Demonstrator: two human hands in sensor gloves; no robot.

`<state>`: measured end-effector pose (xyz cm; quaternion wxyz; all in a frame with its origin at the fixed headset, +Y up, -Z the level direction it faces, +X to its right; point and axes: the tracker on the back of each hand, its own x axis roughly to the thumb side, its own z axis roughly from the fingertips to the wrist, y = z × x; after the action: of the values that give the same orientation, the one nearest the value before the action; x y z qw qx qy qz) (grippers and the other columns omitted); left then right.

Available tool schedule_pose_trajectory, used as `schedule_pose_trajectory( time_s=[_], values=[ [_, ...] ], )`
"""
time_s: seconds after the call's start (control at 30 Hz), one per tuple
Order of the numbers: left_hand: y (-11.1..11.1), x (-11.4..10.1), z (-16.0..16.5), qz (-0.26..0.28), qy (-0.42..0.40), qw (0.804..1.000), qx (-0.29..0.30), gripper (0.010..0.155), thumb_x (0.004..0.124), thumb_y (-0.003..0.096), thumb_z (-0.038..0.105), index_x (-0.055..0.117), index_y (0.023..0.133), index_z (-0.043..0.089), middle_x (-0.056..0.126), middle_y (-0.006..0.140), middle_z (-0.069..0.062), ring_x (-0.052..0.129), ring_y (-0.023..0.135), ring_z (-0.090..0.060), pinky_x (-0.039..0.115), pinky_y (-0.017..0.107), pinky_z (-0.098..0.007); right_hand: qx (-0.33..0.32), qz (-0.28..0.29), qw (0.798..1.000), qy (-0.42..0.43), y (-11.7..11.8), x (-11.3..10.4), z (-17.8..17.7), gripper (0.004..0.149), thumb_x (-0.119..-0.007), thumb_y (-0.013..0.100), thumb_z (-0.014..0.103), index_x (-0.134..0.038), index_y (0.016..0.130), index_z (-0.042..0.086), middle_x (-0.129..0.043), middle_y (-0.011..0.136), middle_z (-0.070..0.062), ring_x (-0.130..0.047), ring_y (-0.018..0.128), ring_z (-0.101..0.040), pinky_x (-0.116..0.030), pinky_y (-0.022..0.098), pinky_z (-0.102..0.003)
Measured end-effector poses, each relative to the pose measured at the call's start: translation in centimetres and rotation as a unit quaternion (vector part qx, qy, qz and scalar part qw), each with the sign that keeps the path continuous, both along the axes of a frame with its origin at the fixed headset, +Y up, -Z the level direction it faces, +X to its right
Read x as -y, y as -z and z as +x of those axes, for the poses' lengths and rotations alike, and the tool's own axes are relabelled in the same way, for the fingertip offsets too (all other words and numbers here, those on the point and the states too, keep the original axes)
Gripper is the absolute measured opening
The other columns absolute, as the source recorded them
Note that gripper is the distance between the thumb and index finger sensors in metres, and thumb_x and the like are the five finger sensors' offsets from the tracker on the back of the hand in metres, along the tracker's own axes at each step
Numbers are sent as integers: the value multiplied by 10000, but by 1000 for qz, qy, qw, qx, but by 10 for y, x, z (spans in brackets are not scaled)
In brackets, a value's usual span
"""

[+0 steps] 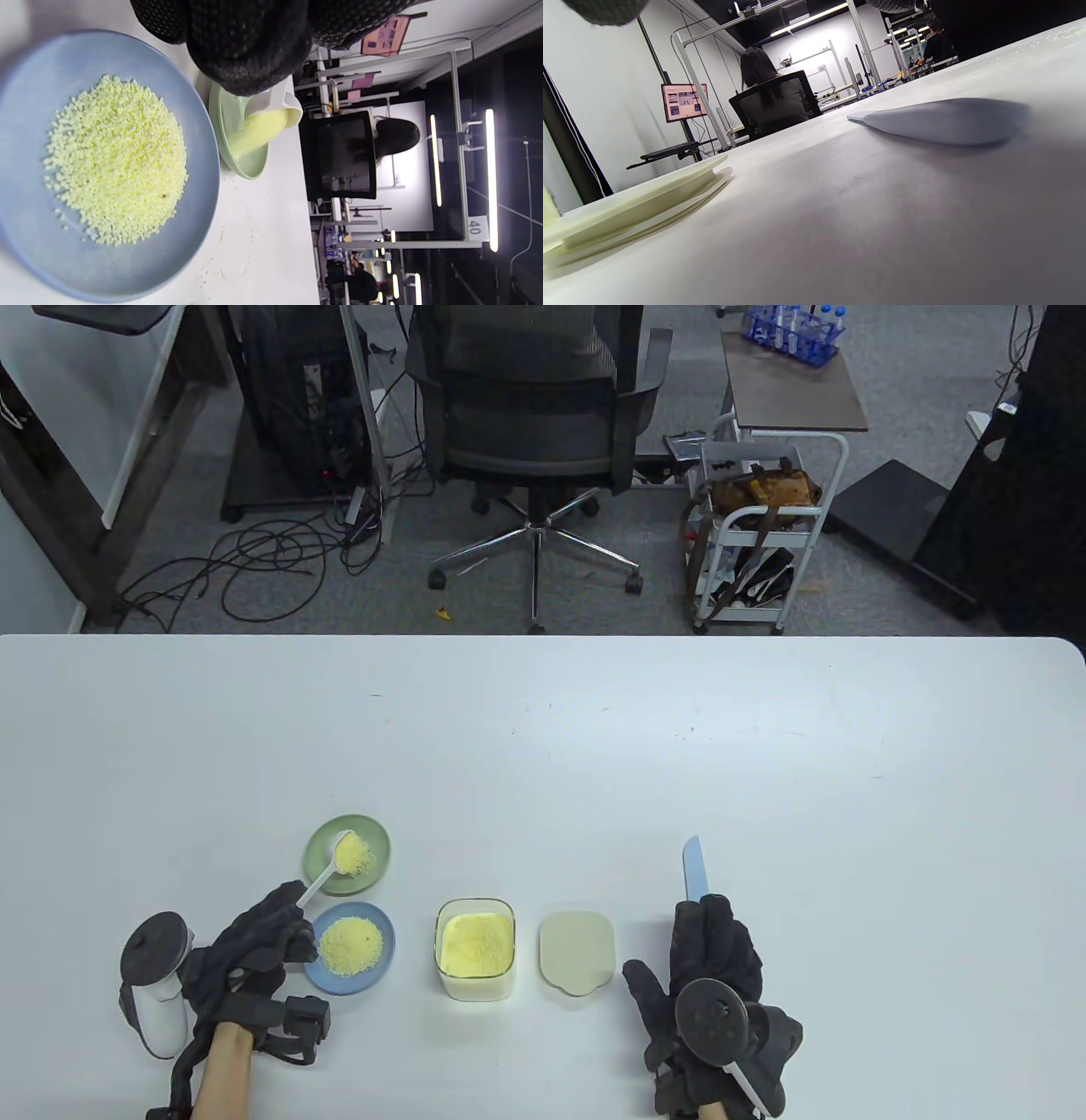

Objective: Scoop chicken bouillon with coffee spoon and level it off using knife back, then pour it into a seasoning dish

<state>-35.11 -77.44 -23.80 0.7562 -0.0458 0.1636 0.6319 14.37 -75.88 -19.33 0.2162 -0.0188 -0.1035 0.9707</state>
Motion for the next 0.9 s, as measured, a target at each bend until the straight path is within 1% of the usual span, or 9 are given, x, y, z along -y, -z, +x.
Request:
schedule_pose_trajectory(
  time_s=[0.23,0.33,0.5,0.57,0.7,0.77,0.87,0.9],
  values=[
    [-2,-5,3,8,34,999,-1,512,778,438,295,720,917,125,844,624,-158,913,347,-94,605,645,-462,-4,1,1000,-3,-1,0,-1,813,-707,445,549,-261,1021,188,-131,1128,-153,-368,984,-576,-366,685,-744],
    [-4,-10,4,20,65,998,-9,506,789,429,289,736,911,143,846,637,-154,916,358,-101,600,652,-469,-3,2,1000,-3,-1,0,-1,813,-707,445,548,-260,1021,188,-131,1128,-152,-369,985,-574,-365,686,-743],
    [-7,-19,7,46,145,988,-27,494,800,420,278,755,899,166,849,652,-148,921,371,-109,600,654,-480,-5,4,1000,-8,-1,0,-3,812,-709,444,546,-260,1019,188,-127,1127,-153,-366,984,-576,-367,687,-741],
    [-9,-21,8,52,152,987,-30,495,800,419,281,755,899,168,852,652,-143,922,371,-106,602,653,-481,-6,5,1000,-11,-2,0,-4,814,-709,444,546,-258,1019,189,-126,1126,-152,-366,985,-575,-369,687,-740],
    [-11,-22,8,63,123,990,-34,494,788,428,300,756,899,151,869,638,-146,935,353,-98,618,645,-471,-7,4,1000,-13,-2,0,-4,816,-709,444,547,-256,1020,189,-124,1126,-150,-362,985,-577,-367,688,-740],
    [-11,-21,7,65,86,994,-34,496,769,439,315,753,892,114,892,603,-150,947,312,-89,641,631,-459,-7,3,1000,-13,-2,0,-4,817,-709,445,548,-251,1020,191,-117,1127,-149,-357,988,-574,-364,688,-741],
    [-11,-19,5,65,-6,998,-21,502,747,450,322,743,863,36,929,502,-133,950,213,-62,690,593,-421,-7,-1,1000,-19,-1,-1,-6,817,-705,448,552,-246,1022,197,-110,1129,-145,-350,991,-572,-360,691,-739],
    [-11,-17,6,64,-18,998,-21,504,744,449,321,744,853,20,935,469,-126,945,180,-55,703,578,-411,-6,1,1000,-19,-1,-1,-7,815,-707,448,551,-251,1022,197,-114,1130,-143,-353,991,-572,-362,690,-740]
  ],
)
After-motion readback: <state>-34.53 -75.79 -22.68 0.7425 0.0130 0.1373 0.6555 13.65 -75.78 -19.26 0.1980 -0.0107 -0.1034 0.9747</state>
